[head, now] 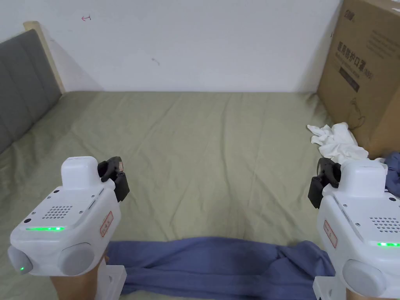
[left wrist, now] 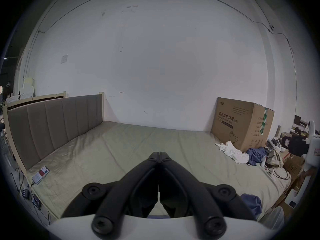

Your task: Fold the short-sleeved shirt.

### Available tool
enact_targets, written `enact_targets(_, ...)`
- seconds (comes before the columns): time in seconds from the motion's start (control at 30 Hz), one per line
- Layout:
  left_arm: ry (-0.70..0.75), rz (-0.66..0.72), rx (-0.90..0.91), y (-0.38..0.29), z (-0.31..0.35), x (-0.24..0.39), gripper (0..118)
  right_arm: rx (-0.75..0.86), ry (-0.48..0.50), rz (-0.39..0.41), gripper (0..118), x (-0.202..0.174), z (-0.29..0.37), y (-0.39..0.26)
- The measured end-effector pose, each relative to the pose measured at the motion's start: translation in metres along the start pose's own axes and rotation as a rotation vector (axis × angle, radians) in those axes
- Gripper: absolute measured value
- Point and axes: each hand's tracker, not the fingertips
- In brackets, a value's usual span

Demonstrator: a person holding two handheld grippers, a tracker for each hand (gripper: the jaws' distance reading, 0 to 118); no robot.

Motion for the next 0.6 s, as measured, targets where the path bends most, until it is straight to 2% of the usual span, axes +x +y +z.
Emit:
enact_targets(0.13, -0.025, 0.01, -0.067, -0.003, -0.008, -0.007, 3, -0.009, 0.003, 0.007, 2, 0.001, -0.002, -0.002)
enact_targets(0.4, -0.173, 0.355, -0.414, -0.041, -0.042, -0.081, 3, -0.051, 0.008, -0.008, 2, 0.006, -0.008, -0.012)
enact_targets(0.6, -0.235, 0.484, -0.633, -0.086, -0.055, -0.134, 3, -0.096, 0.0, -0.007, 2, 0.007, -0.017, -0.02)
